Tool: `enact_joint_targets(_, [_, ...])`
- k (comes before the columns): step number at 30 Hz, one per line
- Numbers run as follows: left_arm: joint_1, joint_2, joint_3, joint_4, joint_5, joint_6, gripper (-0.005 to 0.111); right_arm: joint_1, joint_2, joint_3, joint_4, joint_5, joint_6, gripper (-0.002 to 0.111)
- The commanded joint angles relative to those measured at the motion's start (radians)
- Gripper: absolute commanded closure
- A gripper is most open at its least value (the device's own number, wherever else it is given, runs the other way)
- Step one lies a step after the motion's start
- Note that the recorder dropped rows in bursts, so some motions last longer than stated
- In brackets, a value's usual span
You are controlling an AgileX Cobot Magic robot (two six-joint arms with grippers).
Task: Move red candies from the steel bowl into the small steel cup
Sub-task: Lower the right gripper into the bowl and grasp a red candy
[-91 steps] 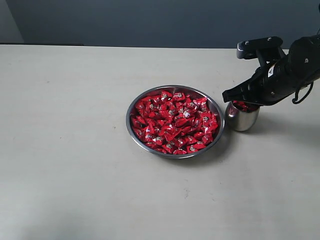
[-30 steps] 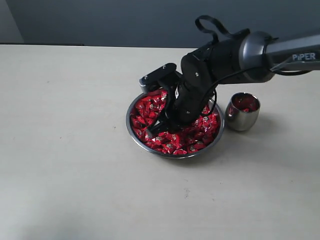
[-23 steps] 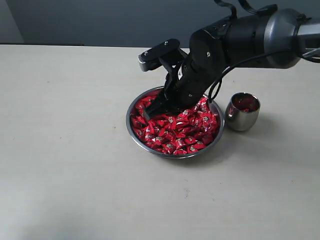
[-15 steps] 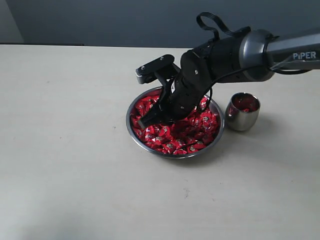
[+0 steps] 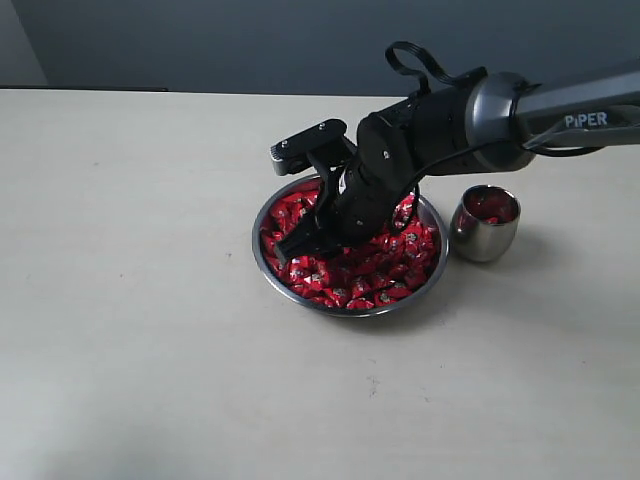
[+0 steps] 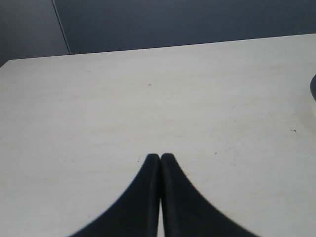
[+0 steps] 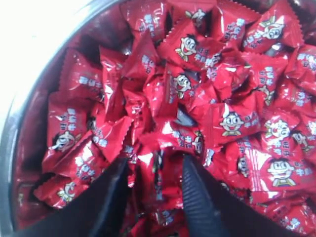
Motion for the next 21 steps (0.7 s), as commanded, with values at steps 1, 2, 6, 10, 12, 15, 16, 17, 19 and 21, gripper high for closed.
enact_joint_targets(1, [-0.008, -0.005, -0.008, 0.002, -0.005, -0.002, 0.106, -0.001, -0.002, -0.002, 0.005, -0.009, -0.002, 0.071])
enact_joint_targets(2, [-0.008, -0.005, -0.008, 0.002, -0.005, -0.002, 0.106, -0.001, -0.002, -0.004, 0.005, -0.009, 0.001, 0.075])
enact_joint_targets(6, [-0.008, -0.005, -0.008, 0.002, -0.005, -0.002, 0.106, -0.001, -0.002, -0.004, 0.005, -0.02, 0.014, 0.094])
enact_joint_targets(10, [-0.008, -0.005, -0.008, 0.002, -0.005, -0.002, 0.106, -0.001, -0.002, -0.004, 0.005, -0.032, 0.017, 0.101])
enact_joint_targets(12, [-0.008, -0.005, -0.008, 0.002, -0.005, -0.002, 0.106, -0.001, -0.002, -0.004, 0.005, -0.034, 0.017, 0.097])
enact_joint_targets(15, [-0.008, -0.005, -0.008, 0.002, -0.005, -0.002, 0.106, -0.001, -0.002, -0.004, 0.005, -0.034, 0.017, 0.086])
enact_joint_targets(16, [-0.008, -0.005, -0.008, 0.002, -0.005, -0.002, 0.106, -0.001, -0.002, -0.004, 0.005, -0.034, 0.017, 0.084])
enact_joint_targets(17, [-0.008, -0.005, -0.008, 0.002, -0.005, -0.002, 0.106, -0.001, -0.002, -0.004, 0.002, -0.034, 0.017, 0.084])
enact_joint_targets(19, [-0.008, -0.005, -0.008, 0.002, -0.005, -0.002, 0.106, -0.001, -0.002, -0.004, -0.001, -0.036, 0.017, 0.086])
enact_joint_targets(21, [-0.008, -0.005, -0.008, 0.002, -0.005, -0.002, 0.106, -0.001, -0.001, -0.004, -0.004, -0.036, 0.017, 0.093])
